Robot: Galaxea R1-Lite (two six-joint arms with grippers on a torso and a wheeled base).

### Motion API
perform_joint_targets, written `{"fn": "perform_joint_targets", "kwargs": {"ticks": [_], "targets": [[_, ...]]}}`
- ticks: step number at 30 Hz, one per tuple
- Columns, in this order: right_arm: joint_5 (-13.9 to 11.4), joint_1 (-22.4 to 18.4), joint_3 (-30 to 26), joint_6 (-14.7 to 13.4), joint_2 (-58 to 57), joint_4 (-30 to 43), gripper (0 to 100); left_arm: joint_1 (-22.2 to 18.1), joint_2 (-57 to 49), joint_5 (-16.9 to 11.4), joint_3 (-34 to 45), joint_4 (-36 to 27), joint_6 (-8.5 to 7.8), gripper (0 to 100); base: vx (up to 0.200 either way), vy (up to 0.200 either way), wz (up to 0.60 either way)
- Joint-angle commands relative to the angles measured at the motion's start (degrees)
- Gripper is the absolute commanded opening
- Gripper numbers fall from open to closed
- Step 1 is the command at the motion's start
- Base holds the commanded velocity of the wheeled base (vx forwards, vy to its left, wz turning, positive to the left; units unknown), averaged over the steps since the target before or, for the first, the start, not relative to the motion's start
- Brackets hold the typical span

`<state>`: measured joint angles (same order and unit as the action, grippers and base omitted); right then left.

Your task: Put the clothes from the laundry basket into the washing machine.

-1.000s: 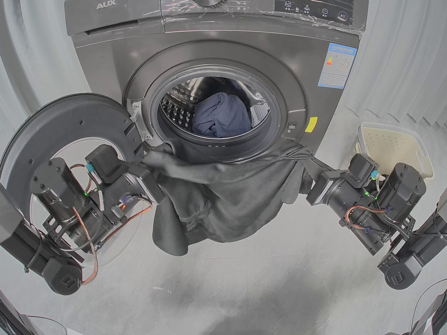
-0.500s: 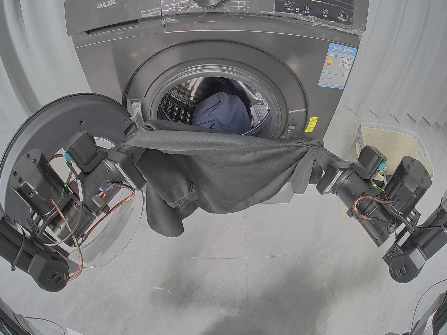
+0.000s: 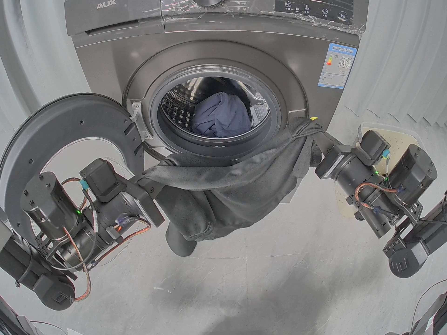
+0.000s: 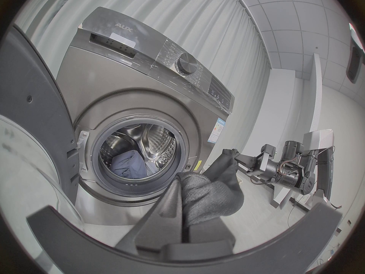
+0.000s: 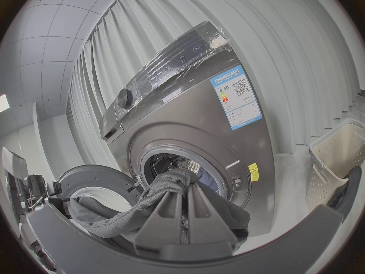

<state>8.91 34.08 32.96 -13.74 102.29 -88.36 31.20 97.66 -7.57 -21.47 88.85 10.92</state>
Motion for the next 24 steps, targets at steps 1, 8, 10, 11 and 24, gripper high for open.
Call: {"fn": "perform_joint_targets", "kwargs": {"ticks": [1,8,10,11,24], "targets": [[0.1,-1.6,1.4,0.0,-0.3,-0.1,0,-3.5,0.0,-1.5,-0.2,0.1,0.15,0,0.0,0.0,0.0],[0.1,-2.0,2.0,0.0,-0.4,-0.1,0,-8.7,-0.1,-3.6,-3.1,0.1,0.5,0,0.0,0.0,0.0],[0.1,-2.4,2.4,0.0,-0.4,-0.1,0,-10.1,-0.1,-3.6,-3.6,0.1,0.42,0,0.0,0.0,0.0],[0.1,-2.4,2.5,0.0,-0.4,-0.1,0,-10.2,-0.1,-3.6,-3.6,0.1,0.42,0,0.0,0.0,0.0],[0.1,-1.7,2.5,-0.1,-1.0,-0.1,0,-9.8,-0.5,-3.1,-5.4,0.1,0.24,0,0.0,0.0,0.0]]}}
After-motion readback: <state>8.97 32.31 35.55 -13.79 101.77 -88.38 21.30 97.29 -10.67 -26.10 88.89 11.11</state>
